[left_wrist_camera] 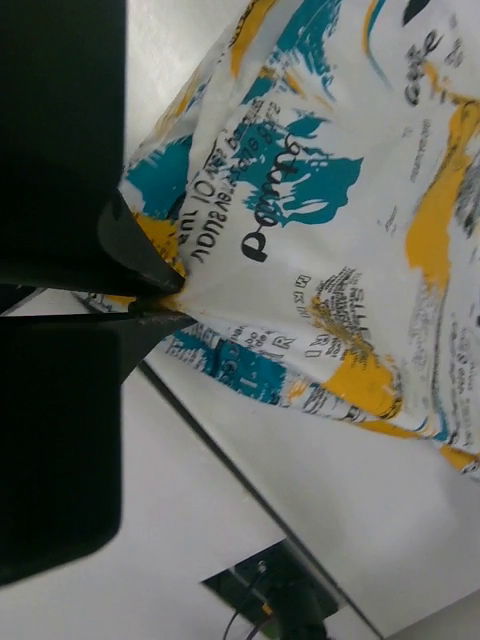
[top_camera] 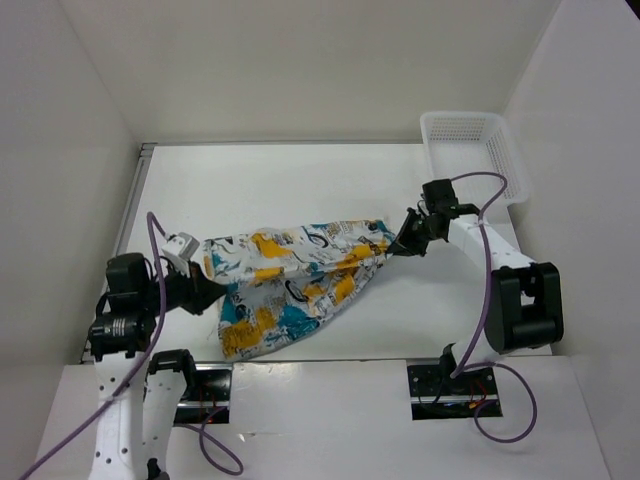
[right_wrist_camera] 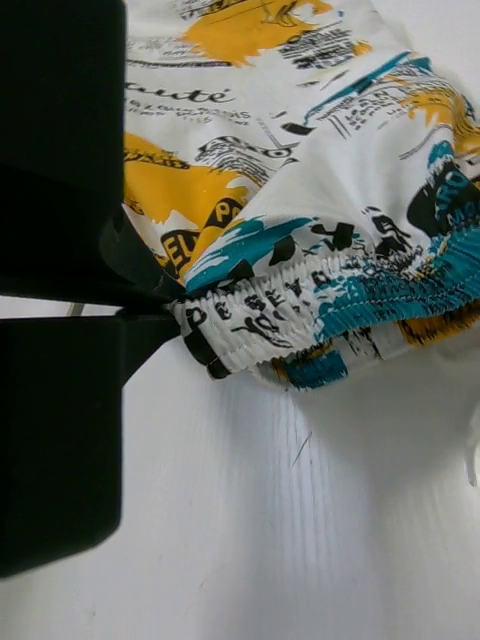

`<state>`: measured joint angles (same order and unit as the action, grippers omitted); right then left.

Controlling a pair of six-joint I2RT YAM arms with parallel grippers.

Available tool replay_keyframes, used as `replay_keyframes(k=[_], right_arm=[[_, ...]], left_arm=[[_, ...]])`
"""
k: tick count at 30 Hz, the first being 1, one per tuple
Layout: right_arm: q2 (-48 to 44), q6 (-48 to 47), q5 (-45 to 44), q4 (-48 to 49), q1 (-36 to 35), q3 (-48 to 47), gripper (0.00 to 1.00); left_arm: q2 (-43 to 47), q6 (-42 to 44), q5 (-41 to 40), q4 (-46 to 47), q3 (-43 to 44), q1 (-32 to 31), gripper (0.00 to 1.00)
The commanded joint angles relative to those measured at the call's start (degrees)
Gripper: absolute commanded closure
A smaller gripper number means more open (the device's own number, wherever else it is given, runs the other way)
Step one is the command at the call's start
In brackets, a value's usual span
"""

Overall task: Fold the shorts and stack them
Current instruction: Fold the shorts

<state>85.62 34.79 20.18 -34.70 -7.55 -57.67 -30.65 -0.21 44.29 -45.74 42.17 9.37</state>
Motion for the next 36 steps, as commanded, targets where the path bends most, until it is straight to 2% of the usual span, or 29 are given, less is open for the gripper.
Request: replay_keyframes(k=[1,2,3,4,5,6,7,8,11,13,14,16,17,18,20,22,24,26,28,29,31,32,35,36], right_arm=[[-1.2,-1.2,-2.7,3.1,2.9,1.0,0.92],[1.8,-0.6,-2.7,3.8,3.9,0.0,0.92],[3.5,-0.6,-1.3,3.8,3.9,-1.2,0.88],[5.1,-0.6,-1.3,3.8,3.9,-3.9,0.76],[6.8,-1.1,-0.6,3.1,3.9,-4.7,0.71],[6.8,-1.1,-0.6,3.1,3.9,-4.7,0.64],[6.8,-1.1,-0.6,3.1,3.9,-5.3,0.43],[6.8,-1.7,-0.6,3.1,3.9,-5.3,0.33],[6.3,-3.4,-0.6,1.6,3.3,-5.3,0.23],[6.3,-4.2,-2.2,-0.2,3.3,-5.9,0.20],[5.6,-5.0,-2.9,-0.2,3.3,-5.9,0.20],[4.3,-5.5,-6.2,-1.7,2.8,-5.9,0.23],[3.8,-5.5,-7.5,-1.7,2.8,-5.9,0.32],[2.5,-5.5,-8.8,-1.7,2.3,-6.4,0.38],[1.4,-4.8,-11.6,-2.2,2.3,-6.4,0.55],[0.8,-4.8,-12.2,-1.7,1.8,-7.0,0.61],[2.3,-4.3,-12.2,-1.7,1.1,-8.4,0.57],[2.3,-3.8,-11.1,-2.6,0.4,-8.4,0.51],[1.2,-3.1,-10.0,-0.8,0.4,-5.5,0.49],[1.2,-2.5,-8.0,-0.2,0.4,-4.5,0.49],[0.6,-1.9,-6.3,0.3,-1.6,-3.3,0.52],[0.6,-1.9,-5.6,0.9,-2.6,-3.3,0.59],[2.4,-1.3,-5.6,2.3,-6.9,-3.9,0.68],[3.1,-0.7,-5.6,2.3,-7.5,-3.9,0.68]], left_arm=[[4.6,0.2,4.6,-9.2,-1.9,-0.6,0.84],[6.0,0.2,5.4,-11.6,-2.5,-1.1,0.56],[6.6,0.2,6.0,-13.2,-2.5,-2.0,0.30],[7.1,0.2,6.0,-16.5,-2.5,-2.5,0.17],[7.6,0.2,6.0,-17.4,-1.8,-3.1,0.06],[8.3,0.2,5.3,-17.4,-1.0,-4.6,0.00],[8.3,0.2,4.6,-16.3,-1.0,-5.5,0.00],[8.3,0.2,3.6,-15.1,-0.3,-6.5,0.00],[5.7,0.2,0.8,-5.9,-1.7,-8.6,0.00],[3.6,0.2,-0.3,2.5,-3.8,-8.6,0.07],[2.6,0.2,-0.9,5.2,-5.9,-8.6,0.20],[-2.2,0.2,-3.3,11.0,-7.5,-8.6,0.38],[-4.3,0.2,-4.0,12.8,-7.5,-8.6,0.51],[-6.8,0.2,-5.0,13.9,-6.2,-8.6,0.60],[-14.6,0.2,-9.7,13.9,-3.1,-8.6,0.72],[-22.7,0.2,-13.0,14.4,1.7,-8.6,0.72],[-30.0,0.2,-13.5,13.8,3.6,-8.6,0.66],[-33.7,0.2,-14.2,11.0,5.0,-9.2,0.44],[-36.7,0.2,-18.7,9.6,5.0,-9.8,0.14],[-38.4,0.2,-18.7,10.8,4.3,-9.8,0.11],[-40.2,0.2,-18.7,13.7,3.3,-9.8,0.12],[-42.1,0.2,-17.9,17.3,2.7,-9.8,0.22],[-48.0,0.2,-19.9,21.7,3.3,-11.0,0.38],[-49.8,0.2,-19.9,22.5,4.8,-11.0,0.47]])
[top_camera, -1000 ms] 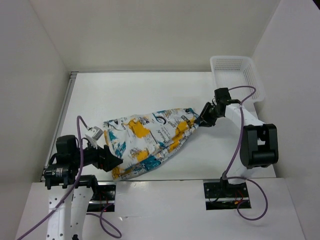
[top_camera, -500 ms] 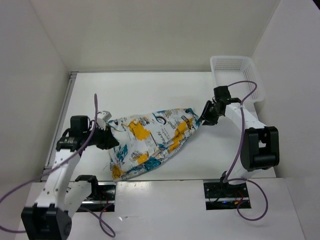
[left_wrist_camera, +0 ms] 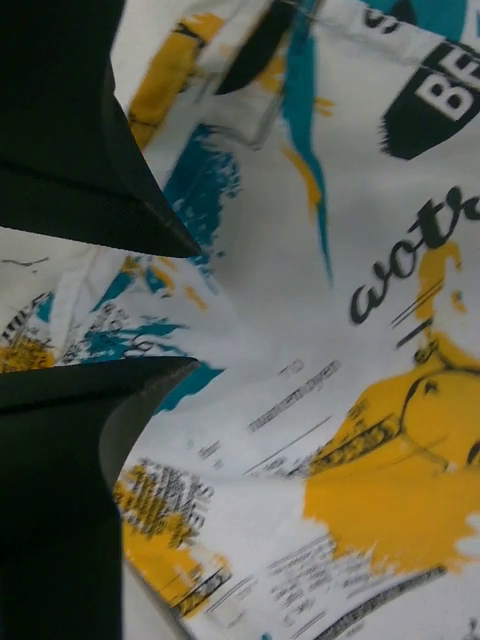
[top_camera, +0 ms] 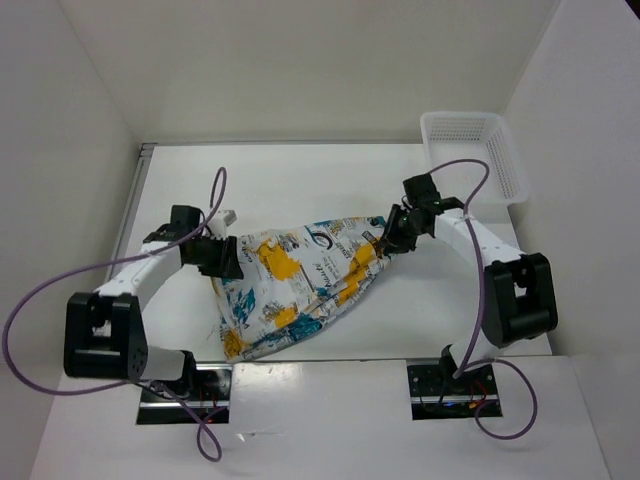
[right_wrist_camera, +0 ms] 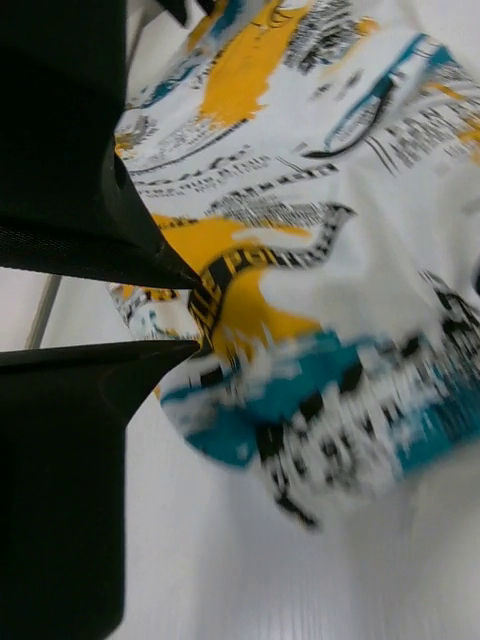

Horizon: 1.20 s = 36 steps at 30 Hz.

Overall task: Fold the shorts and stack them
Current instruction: Fold the shorts

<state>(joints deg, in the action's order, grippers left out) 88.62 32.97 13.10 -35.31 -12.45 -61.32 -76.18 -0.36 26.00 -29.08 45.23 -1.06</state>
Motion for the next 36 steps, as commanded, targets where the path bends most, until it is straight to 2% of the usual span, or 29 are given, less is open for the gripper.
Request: replay_keyframes(k=[1,3,10,15,19,21,23,25,27,28,30,32,33,34,35,36], right_arm=[[2.0,1.1,1.5,3.7,-2.6,-0.2,0.68],[4.0,1.8,2.1,5.5,-2.6,-0.2,0.69],[11.3,2.9,1.6,8.2,-3.1,-0.8,0.70],[15.3,4.2,0.8,9.3,-4.3,-1.4,0.70],[19.9,4.7,-2.7,9.6,-4.3,-7.0,0.70],[23.2,4.2,-3.5,8.1,-4.3,-14.1,0.70],[24.1,4.2,-3.5,5.4,-4.3,-21.0,0.70],[24.8,3.7,-3.5,3.8,-4.3,-24.1,0.67],[22.3,3.7,-3.5,3.1,-4.3,-26.3,0.60],[21.1,3.7,-3.5,3.1,-4.3,-26.3,0.58],[18.3,3.7,-3.5,3.1,-4.3,-25.4,0.40],[13.8,4.3,-5.0,3.1,-4.3,-22.3,0.32],[12.4,4.8,-5.0,3.1,-4.3,-21.0,0.32],[9.5,4.8,-5.6,3.1,-4.3,-18.1,0.32],[8.2,4.8,-6.2,3.1,-4.3,-16.7,0.32],[7.1,5.4,-6.2,3.1,-4.3,-15.3,0.33]], left_arm=[[-8.2,0.4,-2.5,7.0,2.7,-1.1,0.49],[-12.4,0.4,-3.1,8.5,5.9,-1.1,0.59],[-31.3,0.4,-3.1,10.6,17.2,-1.7,0.57],[-39.6,0.4,-2.6,11.2,28.0,-1.7,0.57],[-47.7,0.4,-2.6,8.5,41.2,-1.0,0.55],[-50.4,0.4,-3.2,7.5,49.3,-0.4,0.53],[-50.9,0.4,-3.2,6.9,54.1,0.2,0.52],[-49.2,0.4,-3.8,4.0,59.6,0.8,0.48],[-44.7,0.4,-4.3,1.6,60.4,0.8,0.42],[-42.8,0.4,-5.0,0.5,59.8,1.4,0.36],[-36.4,0.4,-6.3,-2.0,56.6,1.4,0.36],[-29.7,0.4,-6.3,-3.3,47.2,2.6,0.70],[-27.6,0.4,-6.3,-3.3,43.5,2.6,0.87],[-25.5,0.4,-6.8,-4.2,39.8,3.3,0.97],[-21.5,0.4,-6.8,-4.8,32.1,3.3,1.00],[-19.6,0.4,-6.8,-5.5,28.4,3.3,1.00]])
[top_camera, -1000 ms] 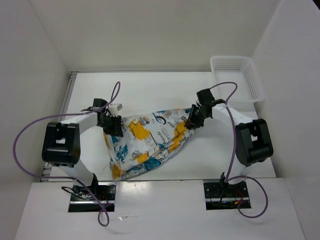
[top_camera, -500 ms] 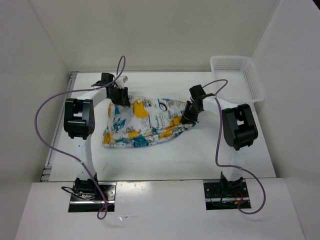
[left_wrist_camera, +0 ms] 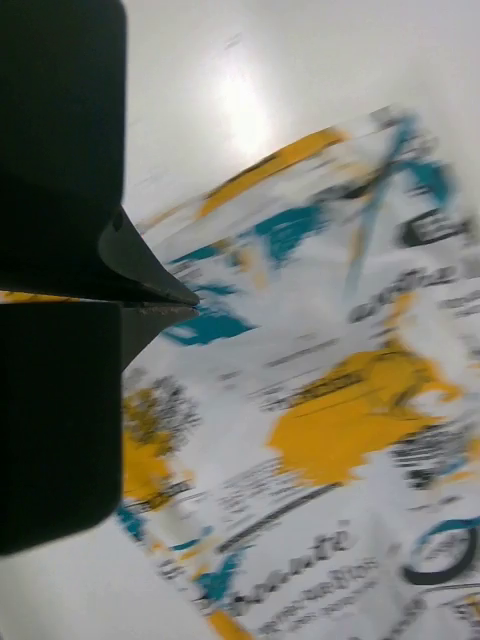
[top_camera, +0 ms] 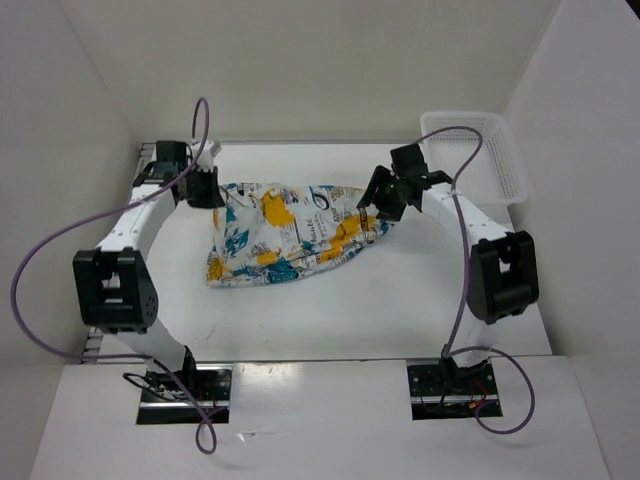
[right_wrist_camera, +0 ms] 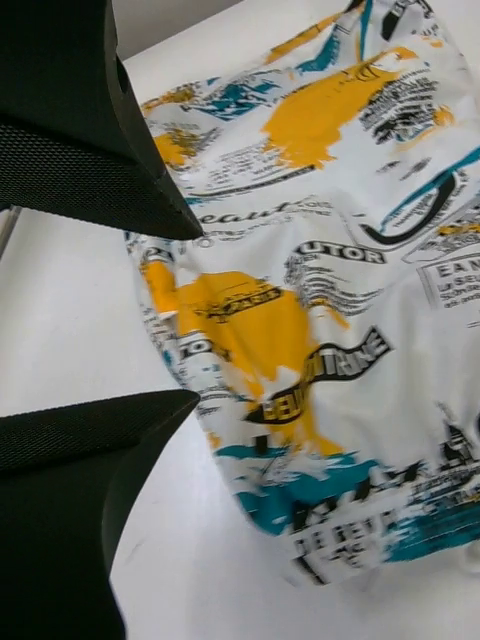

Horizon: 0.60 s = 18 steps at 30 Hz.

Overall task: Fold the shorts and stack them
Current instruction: Fold the shorts

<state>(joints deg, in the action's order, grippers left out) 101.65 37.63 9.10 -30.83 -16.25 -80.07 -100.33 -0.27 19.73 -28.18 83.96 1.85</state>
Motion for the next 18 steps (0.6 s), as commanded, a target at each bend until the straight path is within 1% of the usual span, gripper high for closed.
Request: replay_keyframes(k=[1,2,3,4,5,6,7,8,9,10,11,12,14,15,18], right_arm=[[-7.8,0.8,-2.2,-1.3,-0.4,6.1,0.33],[-8.6,0.8,-2.9,-1.9,-0.4,7.3,0.33],[-9.2,0.8,-3.0,-2.0,-0.4,8.3,0.33],[-9.2,0.8,-2.4,-2.0,0.2,10.2,0.33],[-9.7,0.8,-2.4,-2.0,0.8,10.9,0.31],[-9.7,0.8,-1.7,-2.0,0.8,11.9,0.23],[-9.7,0.8,-1.7,-2.0,0.8,12.0,0.20],[-9.7,1.3,-1.7,-2.0,1.4,12.6,0.16],[-9.2,1.3,-0.4,-1.3,1.9,12.6,0.14],[-9.2,1.3,0.1,-0.7,1.9,12.6,0.14],[-8.6,1.3,0.1,-0.7,2.5,12.6,0.14],[-8.6,1.3,0.8,-0.2,2.5,12.6,0.14],[-7.3,1.3,0.8,-0.2,3.1,12.6,0.14],[-7.3,1.3,0.8,-0.2,3.2,12.6,0.14],[-6.1,1.3,0.8,1.1,4.5,12.6,0.15]], left_arm=[[6.4,0.3,0.2,-6.4,-14.1,0.4,1.00],[10.0,0.3,0.8,-6.9,-17.2,0.4,0.98],[11.8,0.3,0.8,-6.9,-22.8,0.4,0.81],[13.4,0.3,0.8,-6.9,-25.2,0.4,0.69],[16.2,0.3,0.3,-7.4,-27.2,-0.3,0.55],[17.2,0.3,-0.4,-7.4,-28.9,-0.3,0.39],[17.8,0.3,-0.4,-7.4,-30.2,-0.3,0.33],[17.8,0.3,-0.4,-6.7,-32.2,-0.3,0.30],[17.8,0.3,-0.4,-5.8,-32.8,-0.3,0.30],[16.9,0.3,0.1,-5.0,-32.8,-0.8,0.32],[16.1,0.3,0.8,-4.3,-32.1,-0.8,0.38],[15.4,0.3,0.8,-3.6,-31.6,-0.8,0.41],[12.8,0.3,0.8,-2.8,-30.8,-1.3,0.45],[11.9,0.3,2.3,-2.8,-30.2,-1.3,0.49],[9.8,0.3,3.5,-1.4,-30.2,-1.8,0.49]])
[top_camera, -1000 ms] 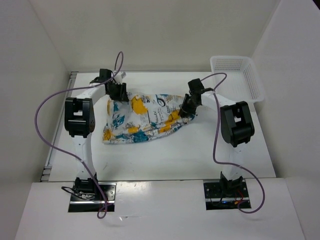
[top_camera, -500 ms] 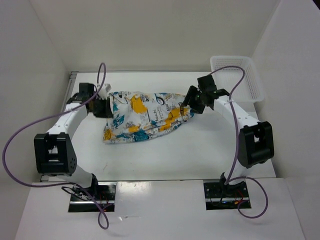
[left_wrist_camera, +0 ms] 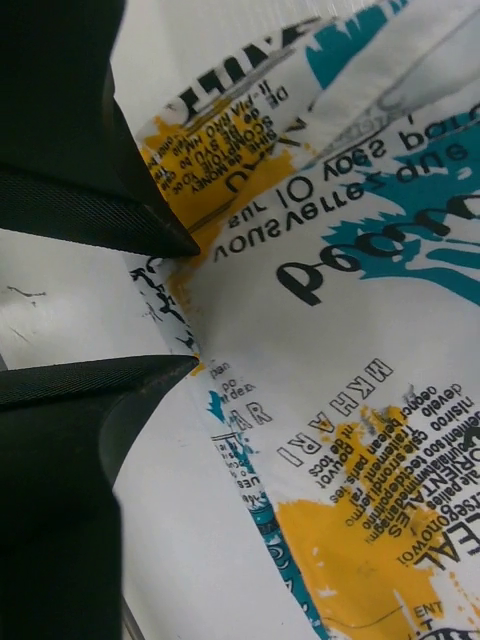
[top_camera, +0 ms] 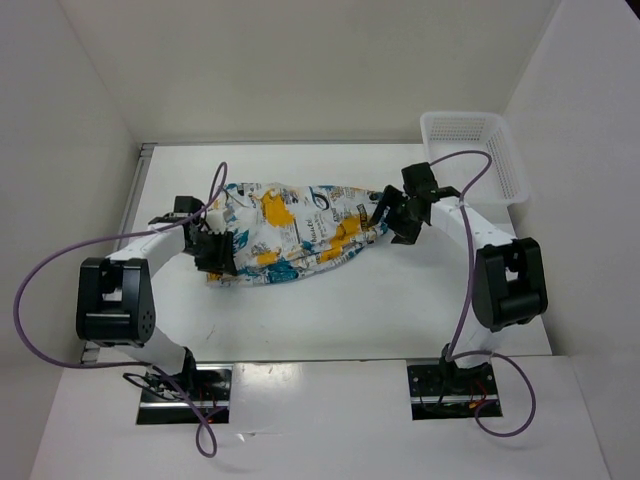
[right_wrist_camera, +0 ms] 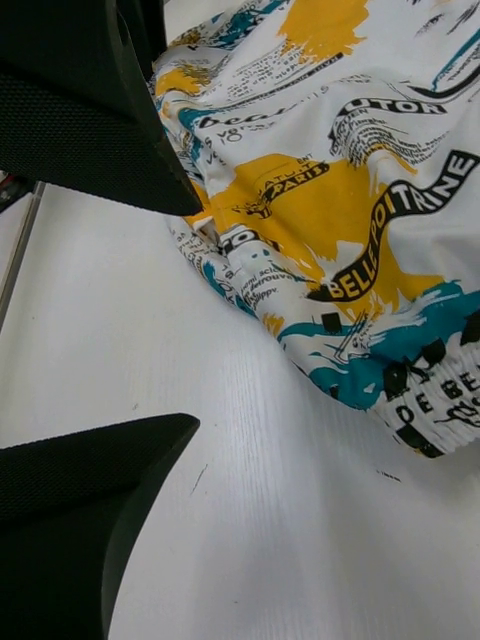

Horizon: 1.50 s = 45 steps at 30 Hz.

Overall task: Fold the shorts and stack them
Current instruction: Fold the shorts

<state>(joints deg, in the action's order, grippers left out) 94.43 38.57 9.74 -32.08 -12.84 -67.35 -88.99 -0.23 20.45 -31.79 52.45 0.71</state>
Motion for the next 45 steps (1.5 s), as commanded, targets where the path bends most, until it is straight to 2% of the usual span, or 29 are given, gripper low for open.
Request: replay_keyframes(k=[1,3,6,7,8,10,16,17,20,24,30,37,41,42,43,45], right_arm=[[1.1,0.4,1.0,2.4,1.7,0.5,0.17],[2.5,0.4,2.2,4.4,2.5,1.1,0.19],[4.4,0.4,2.2,5.0,2.5,1.1,0.27],[4.4,0.4,2.2,5.6,2.5,0.5,0.32],[5.5,0.9,2.2,6.3,2.5,-0.2,0.35],[8.0,0.9,2.2,7.0,2.5,-1.3,0.41],[14.5,0.9,2.7,8.4,2.5,-6.1,0.75],[15.2,0.9,2.2,8.4,2.5,-7.6,0.86],[15.3,-0.3,1.6,6.8,2.5,-9.8,0.99],[12.9,-3.3,0.3,2.6,2.5,-12.2,1.00],[8.0,-6.3,-1.9,-2.5,1.2,-10.8,0.99],[7.1,-5.8,-1.9,-1.5,0.1,-5.0,0.99],[7.1,-5.8,-1.9,-0.9,-1.1,-3.2,0.99],[7.1,-6.6,-1.9,-0.9,-1.7,-2.2,0.99],[7.1,-6.6,-1.9,-0.9,-1.7,-1.6,0.99],[7.1,-8.2,-1.9,-0.9,-2.2,-0.3,0.82]], left_arm=[[-2.3,0.2,2.8,3.0,1.3,-0.7,0.49],[-4.1,0.2,3.3,3.7,2.0,-0.7,0.51],[-4.9,0.2,3.3,3.7,2.6,-0.7,0.77],[-5.4,0.2,3.3,3.7,3.4,-0.7,0.92],[-5.4,0.2,3.3,3.7,4.2,-0.7,0.97],[-5.4,0.2,2.6,3.1,5.5,-0.7,1.00],[-2.1,0.2,2.1,-1.4,11.4,-0.7,1.00],[-1.5,0.2,2.1,-2.6,11.9,-0.7,1.00],[1.5,0.2,2.1,-3.9,12.5,-0.7,1.00],[5.4,0.2,1.3,-6.0,11.9,-0.7,1.00],[10.8,0.2,0.5,-9.5,8.3,-0.1,1.00],[19.7,0.2,2.4,-12.5,-5.5,-0.1,1.00],[21.0,0.2,1.5,-12.5,-9.3,-0.1,1.00],[19.5,0.2,0.5,-12.5,-9.3,-0.1,0.97],[18.5,0.2,-0.1,-12.5,-8.7,-0.1,0.81],[16.3,0.2,-0.1,-12.5,-7.5,-0.1,0.57]])
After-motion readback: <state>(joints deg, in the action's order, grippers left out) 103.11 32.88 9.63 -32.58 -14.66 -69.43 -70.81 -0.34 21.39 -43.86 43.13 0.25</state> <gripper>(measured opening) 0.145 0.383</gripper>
